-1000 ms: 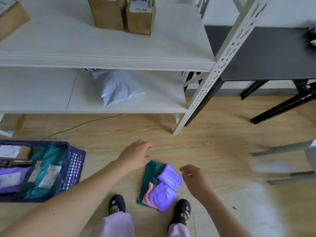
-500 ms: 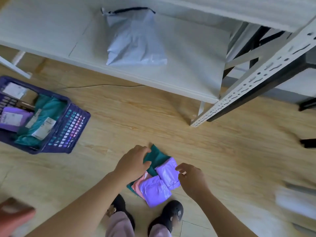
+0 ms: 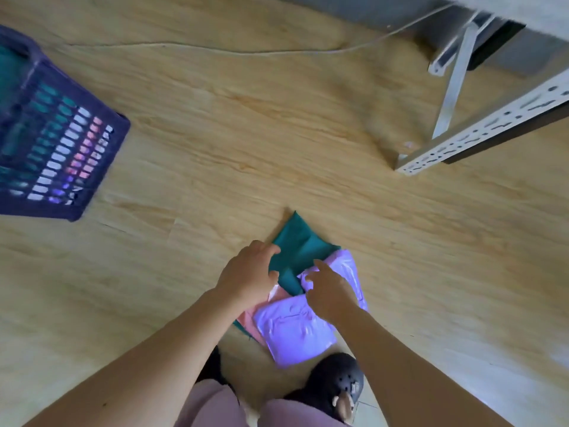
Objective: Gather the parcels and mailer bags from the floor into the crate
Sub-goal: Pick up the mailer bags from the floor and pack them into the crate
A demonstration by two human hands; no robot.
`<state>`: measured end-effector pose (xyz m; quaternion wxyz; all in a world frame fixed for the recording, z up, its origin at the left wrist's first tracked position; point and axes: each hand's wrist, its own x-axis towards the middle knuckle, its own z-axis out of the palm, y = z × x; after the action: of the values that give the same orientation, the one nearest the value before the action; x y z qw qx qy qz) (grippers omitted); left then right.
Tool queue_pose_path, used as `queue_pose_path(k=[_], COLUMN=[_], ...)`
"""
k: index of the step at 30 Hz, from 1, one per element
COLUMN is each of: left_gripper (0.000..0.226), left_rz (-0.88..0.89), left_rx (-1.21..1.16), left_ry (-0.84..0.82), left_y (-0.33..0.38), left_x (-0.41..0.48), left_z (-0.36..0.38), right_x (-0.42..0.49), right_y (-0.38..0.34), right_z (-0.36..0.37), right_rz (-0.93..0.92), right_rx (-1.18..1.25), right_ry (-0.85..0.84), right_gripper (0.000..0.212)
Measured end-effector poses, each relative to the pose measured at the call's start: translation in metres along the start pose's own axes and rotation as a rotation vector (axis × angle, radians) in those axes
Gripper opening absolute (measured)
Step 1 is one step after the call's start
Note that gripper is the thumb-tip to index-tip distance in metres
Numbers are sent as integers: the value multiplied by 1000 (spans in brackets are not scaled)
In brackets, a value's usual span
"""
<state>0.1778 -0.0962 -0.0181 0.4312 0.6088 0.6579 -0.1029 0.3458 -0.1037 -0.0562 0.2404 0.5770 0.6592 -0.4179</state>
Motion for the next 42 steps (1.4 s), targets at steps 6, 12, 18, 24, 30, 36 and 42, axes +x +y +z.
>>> queue_pose_path(k=[6, 12, 18, 24, 30, 36, 42], left_gripper=[47, 45, 45, 44, 44, 42, 48], left_rz=[-11, 0, -34, -19, 15, -7, -18], left_rx=[1, -19, -36, -64, -86, -109, -151], left_ry=[-27, -24, -26, 14, 92, 156, 236], left_y=[-40, -57, -56, -25, 7, 29, 45], left_x=[35, 44, 26, -15, -79, -156, -233], left_z=[43, 51, 38, -10, -85, -157, -229], right_x=[65, 80, 60, -3, -89, -169, -238], right_y=[11, 12, 3, -16, -55, -106, -158], right_z=[62, 80, 52, -23, -103, -177, -246], right_rz=[15, 99, 134, 243, 362, 386, 384], right_rx=[-128, -56, 11, 212, 570, 870, 1293], right_ry=[-126, -129, 20, 289, 589, 618, 510], right_gripper=[44, 52, 33, 27, 9, 20, 28])
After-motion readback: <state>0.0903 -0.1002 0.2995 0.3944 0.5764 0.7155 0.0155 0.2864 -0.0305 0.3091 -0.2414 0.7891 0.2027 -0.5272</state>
